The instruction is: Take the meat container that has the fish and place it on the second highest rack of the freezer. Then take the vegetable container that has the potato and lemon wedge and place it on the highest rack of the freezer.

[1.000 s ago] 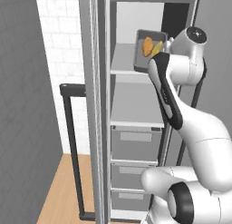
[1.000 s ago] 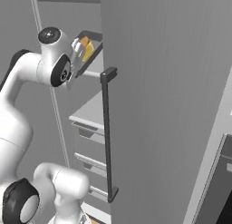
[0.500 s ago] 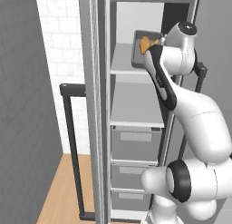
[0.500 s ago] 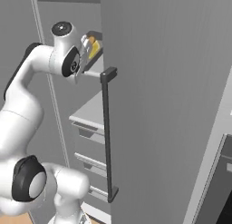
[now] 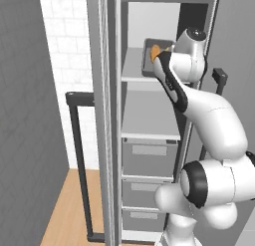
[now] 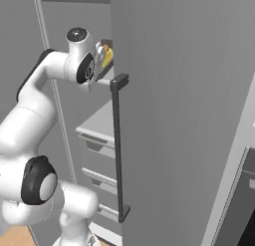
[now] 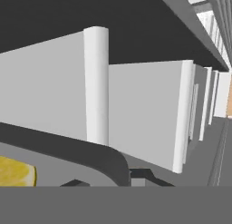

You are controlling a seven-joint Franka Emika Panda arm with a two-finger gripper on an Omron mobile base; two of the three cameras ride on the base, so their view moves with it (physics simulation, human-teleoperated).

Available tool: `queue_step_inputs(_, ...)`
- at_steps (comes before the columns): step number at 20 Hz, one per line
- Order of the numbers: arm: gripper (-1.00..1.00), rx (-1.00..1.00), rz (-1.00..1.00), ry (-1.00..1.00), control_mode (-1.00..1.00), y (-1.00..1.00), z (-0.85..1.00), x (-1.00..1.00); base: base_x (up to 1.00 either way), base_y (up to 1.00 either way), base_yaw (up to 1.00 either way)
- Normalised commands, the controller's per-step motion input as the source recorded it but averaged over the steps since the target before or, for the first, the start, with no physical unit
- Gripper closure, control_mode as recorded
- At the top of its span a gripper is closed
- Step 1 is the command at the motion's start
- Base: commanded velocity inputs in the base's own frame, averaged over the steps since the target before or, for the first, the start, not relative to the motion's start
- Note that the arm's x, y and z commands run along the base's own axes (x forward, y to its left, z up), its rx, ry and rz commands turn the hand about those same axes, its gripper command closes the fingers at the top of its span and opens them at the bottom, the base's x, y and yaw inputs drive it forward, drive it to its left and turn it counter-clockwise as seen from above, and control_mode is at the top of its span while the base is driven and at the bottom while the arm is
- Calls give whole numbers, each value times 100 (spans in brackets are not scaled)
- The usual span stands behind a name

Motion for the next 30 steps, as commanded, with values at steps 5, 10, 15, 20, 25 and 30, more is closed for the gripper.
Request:
queue_step_inputs(5,100,0,0,0,-100,-5,-23,24,0,0,0)
queue_step_inputs(10,100,0,0,0,-100,-8,-3,43,0,0,0)
queue_step_inputs(15,100,0,0,0,-100,-18,0,60,0,0,0)
queue_step_inputs(20,100,0,0,0,-100,-7,-12,50,0,0,0)
queue_step_inputs(25,100,-6,0,-1,-100,2,-24,35,0,0,0)
queue_step_inputs(30,100,-6,0,-13,-100,16,-9,2,0,0,0)
